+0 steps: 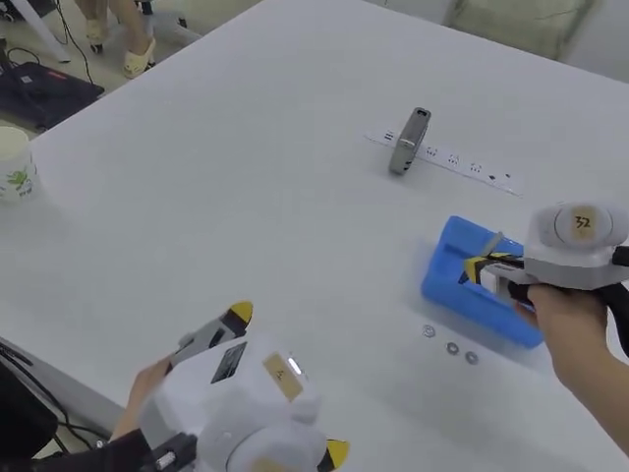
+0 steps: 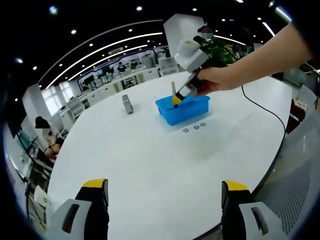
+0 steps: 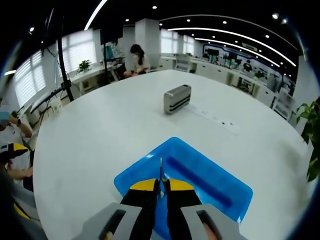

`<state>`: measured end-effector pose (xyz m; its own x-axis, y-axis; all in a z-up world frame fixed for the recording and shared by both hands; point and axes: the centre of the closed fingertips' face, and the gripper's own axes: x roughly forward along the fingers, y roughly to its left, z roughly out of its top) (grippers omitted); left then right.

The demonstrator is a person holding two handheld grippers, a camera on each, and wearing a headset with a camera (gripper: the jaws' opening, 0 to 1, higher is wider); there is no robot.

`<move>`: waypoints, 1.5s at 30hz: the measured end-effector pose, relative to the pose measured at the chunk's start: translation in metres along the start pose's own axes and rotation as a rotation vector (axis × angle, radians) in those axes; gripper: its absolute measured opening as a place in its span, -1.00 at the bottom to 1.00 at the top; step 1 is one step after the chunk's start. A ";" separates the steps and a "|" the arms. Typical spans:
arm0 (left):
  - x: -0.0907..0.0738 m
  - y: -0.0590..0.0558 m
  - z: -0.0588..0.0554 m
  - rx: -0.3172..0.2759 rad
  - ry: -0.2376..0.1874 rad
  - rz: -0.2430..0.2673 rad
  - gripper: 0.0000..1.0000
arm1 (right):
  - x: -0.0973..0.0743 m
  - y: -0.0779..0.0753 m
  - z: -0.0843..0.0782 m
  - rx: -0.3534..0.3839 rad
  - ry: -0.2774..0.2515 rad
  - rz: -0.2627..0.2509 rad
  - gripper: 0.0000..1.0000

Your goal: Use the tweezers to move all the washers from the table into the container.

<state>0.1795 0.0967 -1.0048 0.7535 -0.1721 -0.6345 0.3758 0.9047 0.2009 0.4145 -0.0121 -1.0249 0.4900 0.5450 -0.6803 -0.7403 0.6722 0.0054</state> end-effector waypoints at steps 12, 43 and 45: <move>-0.001 -0.001 0.001 0.007 -0.003 -0.003 0.92 | -0.021 0.007 0.012 0.007 -0.037 0.000 -0.93; -0.002 0.000 0.003 0.013 -0.021 0.000 0.91 | -0.076 0.045 0.030 -0.060 -0.146 0.048 -0.94; -0.001 0.000 0.003 0.015 -0.018 0.000 0.91 | -0.075 0.049 0.027 -0.052 -0.144 0.059 -0.93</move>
<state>0.1799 0.0955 -1.0018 0.7631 -0.1797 -0.6208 0.3838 0.8988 0.2116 0.3538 -0.0064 -0.9544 0.5033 0.6515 -0.5677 -0.7905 0.6124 0.0020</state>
